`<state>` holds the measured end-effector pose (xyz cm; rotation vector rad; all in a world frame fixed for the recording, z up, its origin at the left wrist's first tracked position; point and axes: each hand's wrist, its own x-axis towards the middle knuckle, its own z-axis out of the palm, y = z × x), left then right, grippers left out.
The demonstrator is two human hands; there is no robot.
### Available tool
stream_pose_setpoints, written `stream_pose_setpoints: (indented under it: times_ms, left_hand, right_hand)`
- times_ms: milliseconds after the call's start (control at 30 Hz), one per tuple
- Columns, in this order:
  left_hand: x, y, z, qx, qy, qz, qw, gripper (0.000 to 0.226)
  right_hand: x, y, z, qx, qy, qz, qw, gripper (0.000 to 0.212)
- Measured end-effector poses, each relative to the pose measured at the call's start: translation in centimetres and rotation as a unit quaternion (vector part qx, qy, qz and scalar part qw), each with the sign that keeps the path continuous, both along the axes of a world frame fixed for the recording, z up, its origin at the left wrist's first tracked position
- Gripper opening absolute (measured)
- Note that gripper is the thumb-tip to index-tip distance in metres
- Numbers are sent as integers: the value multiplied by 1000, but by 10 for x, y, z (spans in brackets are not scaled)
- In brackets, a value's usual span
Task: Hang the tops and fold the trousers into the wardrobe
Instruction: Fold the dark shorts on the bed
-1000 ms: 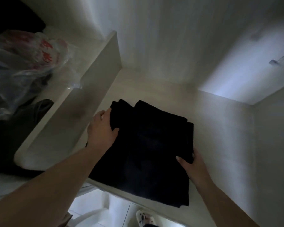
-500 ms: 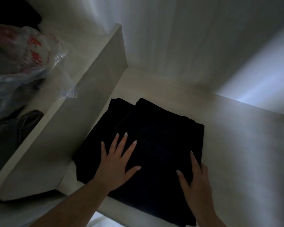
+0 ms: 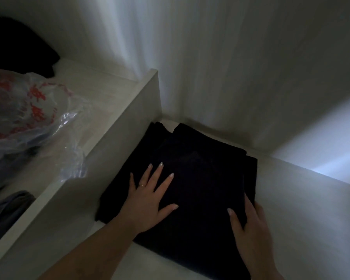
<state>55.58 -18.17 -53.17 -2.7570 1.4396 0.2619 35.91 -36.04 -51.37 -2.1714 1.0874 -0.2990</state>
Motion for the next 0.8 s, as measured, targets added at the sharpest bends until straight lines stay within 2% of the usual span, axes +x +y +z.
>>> stream_pose_setpoints:
  times_ms: [200, 500, 700, 767, 800]
  left_hand:
    - [27, -29, -4, -11, -20, -1, 1000, 77]
    - [30, -32, -6, -11, -23, -1, 1000, 77]
    - [22, -32, 6, -4, 25, 37, 999, 91]
    - [7, -28, 21, -25, 64, 81, 994, 83]
    - [-1, -25, 30, -66, 96, 96, 989, 74]
  right_hand:
    - [25, -33, -9, -10, -37, -5, 999, 56]
    - [28, -38, -10, -10, -58, 5, 998, 55]
    - [28, -39, -6, 26, -70, 0, 997, 53]
    - [29, -42, 0, 54, -62, -2, 997, 53]
    - [30, -43, 5, 88, -63, -6, 994, 52]
